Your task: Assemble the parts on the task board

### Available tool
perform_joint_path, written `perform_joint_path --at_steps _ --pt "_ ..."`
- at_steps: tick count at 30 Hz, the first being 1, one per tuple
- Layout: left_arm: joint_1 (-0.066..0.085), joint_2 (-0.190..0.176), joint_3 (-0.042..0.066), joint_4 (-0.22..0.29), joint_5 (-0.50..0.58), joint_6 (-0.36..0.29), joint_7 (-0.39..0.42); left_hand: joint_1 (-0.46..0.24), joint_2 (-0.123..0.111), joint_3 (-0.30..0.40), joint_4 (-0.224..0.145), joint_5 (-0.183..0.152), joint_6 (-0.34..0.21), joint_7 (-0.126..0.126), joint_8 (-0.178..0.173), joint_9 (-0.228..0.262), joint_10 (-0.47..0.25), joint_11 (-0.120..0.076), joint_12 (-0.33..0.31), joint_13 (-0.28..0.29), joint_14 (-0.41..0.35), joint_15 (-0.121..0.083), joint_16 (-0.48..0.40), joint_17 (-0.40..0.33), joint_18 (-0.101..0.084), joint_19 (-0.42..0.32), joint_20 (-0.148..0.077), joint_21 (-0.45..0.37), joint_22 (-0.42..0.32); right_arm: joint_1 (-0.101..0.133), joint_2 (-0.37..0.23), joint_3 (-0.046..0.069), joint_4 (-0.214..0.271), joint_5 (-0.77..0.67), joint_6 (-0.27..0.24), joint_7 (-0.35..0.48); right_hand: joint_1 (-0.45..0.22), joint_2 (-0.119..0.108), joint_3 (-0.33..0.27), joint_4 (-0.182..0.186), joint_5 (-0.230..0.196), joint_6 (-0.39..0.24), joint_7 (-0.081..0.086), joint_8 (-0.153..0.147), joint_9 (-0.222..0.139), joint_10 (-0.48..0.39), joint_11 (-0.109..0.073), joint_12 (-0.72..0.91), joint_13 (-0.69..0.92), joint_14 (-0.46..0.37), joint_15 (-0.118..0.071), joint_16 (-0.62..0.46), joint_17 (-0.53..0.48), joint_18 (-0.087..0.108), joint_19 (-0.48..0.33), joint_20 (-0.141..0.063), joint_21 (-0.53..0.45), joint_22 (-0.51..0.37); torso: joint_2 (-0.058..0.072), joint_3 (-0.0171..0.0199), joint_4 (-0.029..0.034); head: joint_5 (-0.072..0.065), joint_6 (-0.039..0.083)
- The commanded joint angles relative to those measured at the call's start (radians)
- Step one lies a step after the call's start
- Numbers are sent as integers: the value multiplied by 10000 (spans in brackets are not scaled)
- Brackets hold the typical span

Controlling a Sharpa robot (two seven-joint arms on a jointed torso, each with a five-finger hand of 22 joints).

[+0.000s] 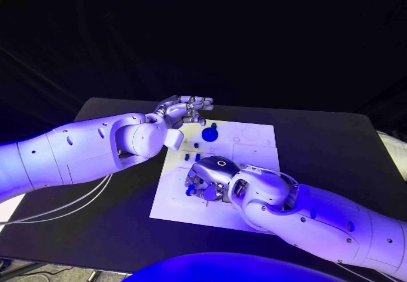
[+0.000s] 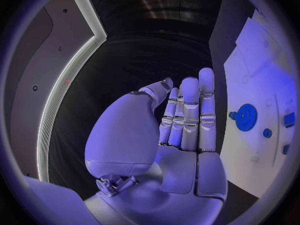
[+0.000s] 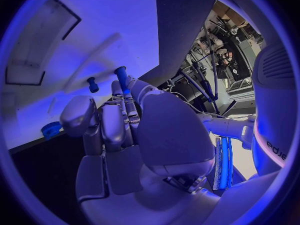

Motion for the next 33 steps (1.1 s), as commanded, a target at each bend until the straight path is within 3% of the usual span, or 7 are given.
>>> perform_joint_path --at_steps 1,8,17,20,24,28,33 --pt "5 18 6 18 -38 183 58 -9 103 -67 3 1 -88 8 59 -11 -81 -13 63 6 -68 -15 13 -11 113 60 -3 -59 -10 -54 56 -39 33 -617 430 -28 -241 -72 25 -3 101 0 32 -44 -5 75 -27 -81 6 307 -17 34 -13 65 -5 -38 16 -21 -3 -5 9 -12 2" --pt "5 17 6 17 -38 178 60 -9 103 -67 3 1 -88 8 59 -11 -81 -13 63 6 -68 -15 13 -11 113 60 -3 -59 -10 -63 111 -69 -18 -667 115 29 -1061 -674 -573 203 58 -1086 418 -266 -234 -1569 396 -169 -30 244 332 -50 -151 178 -329 226 -428 -745 -10 -4 -6 4 2" --pt "5 14 6 2 -38 161 71 -9 103 -67 3 1 -88 8 59 -11 -81 -13 63 6 -68 -15 13 -11 113 60 -3 -59 -10 -161 -111 -59 238 -570 -1655 143 -1250 -628 -1812 309 -123 -2007 578 -256 -241 -2940 606 -24 2 -100 503 -607 -906 382 -840 407 -1205 -1942 -5 13 -12 17 92" --pt "4 11 5 -15 -39 157 74 -9 103 -67 3 1 -88 8 59 -11 -81 -13 63 6 -68 -15 13 -11 113 60 -3 -59 -10 -210 -381 64 533 -457 -2105 192 -1150 -574 -2004 305 -57 -1996 598 -244 -228 -2943 614 73 13 -114 510 -636 -958 388 -845 417 -1242 -1985 -6 33 -18 -3 127" --pt "3 -9 5 -23 -40 157 78 -9 103 -67 3 1 -88 8 59 -11 -81 -13 63 6 -68 -15 13 -11 113 60 -3 -59 -10 -224 -1202 431 1206 84 -2387 118 -1007 -455 -2209 300 44 -1880 572 -218 -203 -2697 568 326 49 -91 479 -623 -972 388 -807 401 -1243 -1975 -45 4 -47 -55 166" --pt "1 -53 -1 -28 -40 153 72 -9 103 -67 3 1 -88 8 59 -11 -81 -13 63 6 -68 -15 13 -11 113 60 -3 -59 -10 -3 -2433 720 1847 1604 -2438 -286 -1023 -213 -2352 424 120 -1484 405 -100 -138 -1159 288 1224 320 28 279 -408 -721 319 -590 296 -990 -1555 -79 7 -87 -192 227" --pt "-3 -135 -20 -22 -41 133 68 -9 103 -67 3 1 -88 8 59 -11 -81 -13 63 6 -68 -15 13 -11 113 60 -3 -59 -10 296 -3898 839 2265 3138 -2113 -1100 -1157 -262 -2587 587 312 -1156 100 34 -89 651 -144 2365 970 347 -59 360 248 50 117 -7 32 78 -147 -4 -236 -456 318"
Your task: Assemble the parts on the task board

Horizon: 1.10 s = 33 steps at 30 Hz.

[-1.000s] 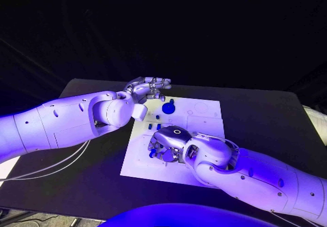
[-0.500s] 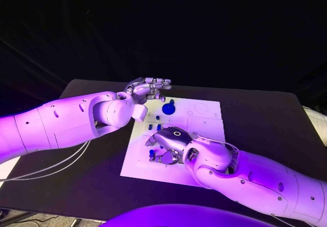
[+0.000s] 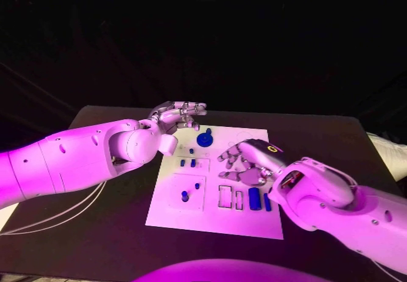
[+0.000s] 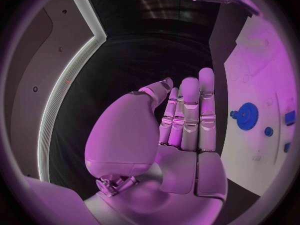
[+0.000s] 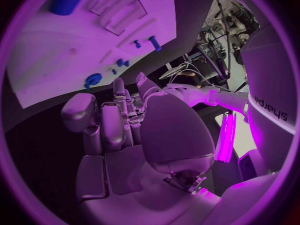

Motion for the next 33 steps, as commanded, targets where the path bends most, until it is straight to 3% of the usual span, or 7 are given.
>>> perform_joint_path --at_steps 1,4,7,11,15,22,33 --pt "3 -38 -2 19 -34 129 65 -9 103 -67 3 1 -88 8 59 -12 -81 -13 65 6 -68 -16 13 -12 112 60 -3 -59 -11 44 -656 9 276 1933 61 -1088 -205 -67 -267 123 379 199 -203 126 35 889 -323 805 602 374 -237 162 160 -237 280 -245 402 589 -60 0 -169 -201 85" --pt "-1 -76 -11 25 -35 121 62 -9 103 -67 3 1 -88 8 59 -12 -81 -13 65 6 -68 -16 13 -12 112 60 -3 -59 -11 -34 -1200 23 526 2045 208 -1530 -553 -140 -674 434 876 342 -336 271 77 1221 -472 2246 2013 472 -370 432 466 -355 509 -408 787 1199 -50 43 -264 -297 137" --pt "-6 -96 -24 25 -35 126 58 -9 103 -67 3 1 -88 8 59 -12 -81 -13 65 6 -68 -16 13 -12 112 60 -3 -59 -11 -177 -1636 28 786 1822 390 -2024 -845 -79 -1309 969 1487 418 -495 528 186 1159 -488 5964 6134 564 -532 942 1089 -460 648 -471 1148 1762 -58 67 -339 -400 152" --pt "-22 -96 -34 19 -35 137 59 -9 103 -67 3 1 -88 8 59 -12 -81 -13 65 6 -68 -16 13 -12 112 60 -3 -59 -11 -368 -1932 18 979 1371 683 -2663 -951 83 -1798 1431 1628 406 -469 749 326 1072 -534 7818 8344 586 -443 1236 1483 -460 652 -510 1262 1935 -89 88 -403 -494 132" --pt "-38 -101 -40 19 -35 147 60 -9 103 -67 3 1 -88 8 59 -12 -81 -13 65 6 -68 -16 13 -12 112 60 -3 -59 -11 -613 -1938 -2 1017 1037 899 -3199 -1154 120 -2314 1669 1919 268 -432 881 441 898 -535 8268 8997 579 -416 1322 1590 -462 626 -487 1287 1965 -100 112 -430 -611 146" --pt "-52 -108 -43 23 -35 161 52 -9 103 -67 3 1 -88 8 59 -12 -81 -13 65 6 -68 -16 13 -12 112 60 -3 -59 -11 -917 -1624 -12 879 629 1055 -3515 -1256 199 -2578 1674 1912 223 -439 984 520 880 -523 8458 9307 584 -411 1374 1658 -464 623 -475 1307 1996 -93 86 -370 -653 76" --pt "-56 -138 -44 39 -35 173 39 -7 129 -103 -10 5 -102 5 81 -9 -103 -15 102 8 -79 -16 26 -42 114 75 0 -93 -39 -1043 -1184 -17 547 272 1147 -3626 -1216 308 -2662 1660 1984 230 -451 1069 588 798 -530 8405 9314 584 -414 1396 1687 -464 619 -473 1315 2010 -85 81 -339 -668 37"
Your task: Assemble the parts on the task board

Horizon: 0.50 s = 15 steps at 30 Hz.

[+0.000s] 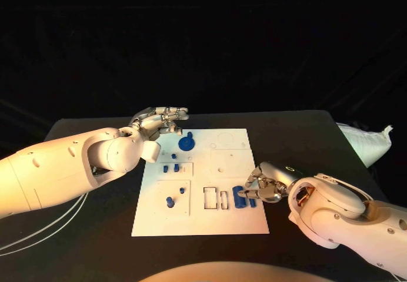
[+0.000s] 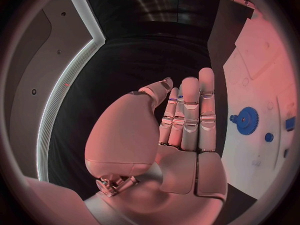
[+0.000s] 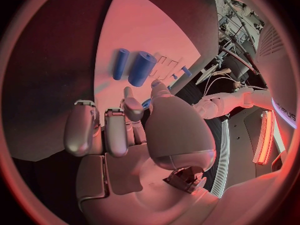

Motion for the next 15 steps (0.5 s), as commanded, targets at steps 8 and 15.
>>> perform_joint_path --at_steps 8,15 --pt "0 -3 5 41 -31 174 41 -5 131 -35 1 5 -65 -32 37 -9 -70 21 32 8 -81 -16 27 -13 115 77 0 -39 -12 -102 342 -5 -250 -525 525 -281 108 147 -114 -20 62 -1 -28 121 87 -14 -38 125 216 588 32 63 43 -109 13 -6 69 59 7 0 6 70 -47" --pt "0 3 5 41 -32 177 31 -5 131 -35 1 5 -65 -32 37 -9 -70 21 32 8 -81 -16 27 -13 115 77 0 -39 -12 -178 510 -16 -361 -647 809 -282 134 203 -143 -13 78 15 -38 167 129 -27 -47 119 237 586 25 64 43 -110 12 -10 74 69 1 -2 -1 123 -77"
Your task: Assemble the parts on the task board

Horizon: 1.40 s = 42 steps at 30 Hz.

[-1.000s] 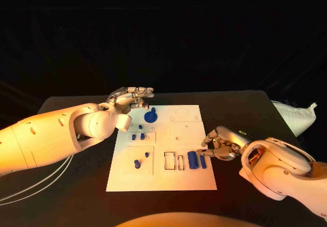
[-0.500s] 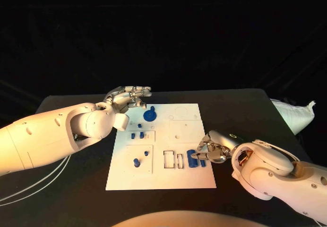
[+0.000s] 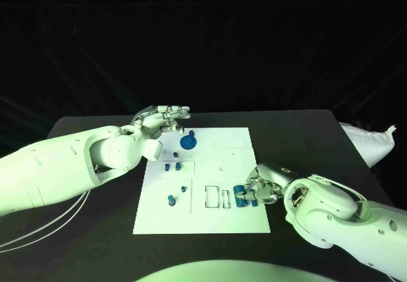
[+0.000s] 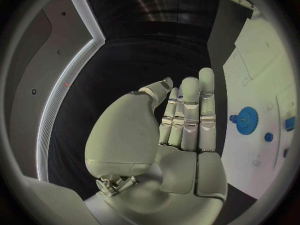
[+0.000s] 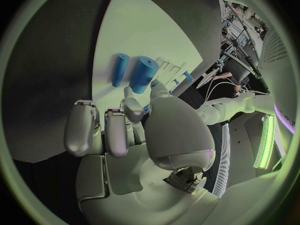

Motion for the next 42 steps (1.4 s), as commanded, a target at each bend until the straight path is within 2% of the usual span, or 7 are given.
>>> perform_joint_path --at_steps 1,16,22,26,32,36,42 --pt "2 21 5 21 -32 179 34 -5 131 -35 0 5 -65 -32 37 -9 -70 21 32 8 -81 -16 27 -14 115 77 0 -40 -13 -46 82 -10 -61 -312 490 -94 40 110 -61 14 42 14 -37 72 28 -27 -47 39 12 586 24 25 -6 -121 13 -10 63 21 -7 -3 -6 24 -14" --pt "2 39 5 -1 -32 207 19 -5 131 -35 0 5 -65 -32 37 -9 -70 21 32 8 -81 -16 27 -14 115 77 0 -40 -13 -238 485 -42 -342 -539 562 -84 218 288 -118 -18 122 109 -89 238 184 -7 -91 85 150 584 -9 38 11 -122 9 -31 76 42 0 6 -5 73 -81" --pt "2 43 5 -4 -33 213 17 -5 131 -35 0 5 -65 -32 37 -9 -70 21 32 8 -81 -16 27 -14 115 77 0 -40 -13 -267 490 -44 -274 -295 -195 -113 767 968 178 -117 284 359 -213 470 463 185 -205 257 438 604 -100 108 111 -151 77 -97 179 225 -11 4 -21 90 -62" --pt "1 48 5 -8 -34 218 16 -5 131 -35 0 5 -65 -32 37 -9 -70 21 32 8 -81 -16 27 -14 115 77 0 -40 -13 -264 410 -33 -61 -105 -807 -81 917 1062 237 -159 189 419 -258 530 574 265 -244 326 554 616 -131 151 176 -165 107 -128 224 307 -7 13 -17 106 -56" --pt "0 53 4 -16 -35 220 16 -5 131 -35 0 5 -65 -32 37 -9 -70 21 32 8 -81 -16 27 -14 115 77 0 -40 -13 -177 318 16 316 270 -1506 37 933 1131 248 -98 395 474 -298 583 714 350 -282 369 655 636 -164 221 281 -188 154 -167 293 433 -7 3 -12 89 -46" --pt "-1 63 4 -14 -35 226 14 -5 131 -35 0 5 -65 -32 37 -9 -70 21 32 8 -81 -16 27 -14 115 77 0 -40 -13 -132 419 27 372 757 -1402 58 902 1172 246 -53 456 488 -309 594 764 379 -293 375 682 645 -175 253 329 -199 175 -176 325 490 0 0 -6 106 -48" --pt "-1 84 4 -20 -35 229 11 -5 131 -35 0 5 -65 -32 37 -9 -70 21 32 8 -81 -16 27 -14 115 77 0 -40 -13 -109 810 28 199 1258 -744 -8 670 1194 136 29 501 480 -307 593 879 405 -292 329 693 646 -179 264 339 -204 182 -180 339 508 -3 2 -6 143 -51"
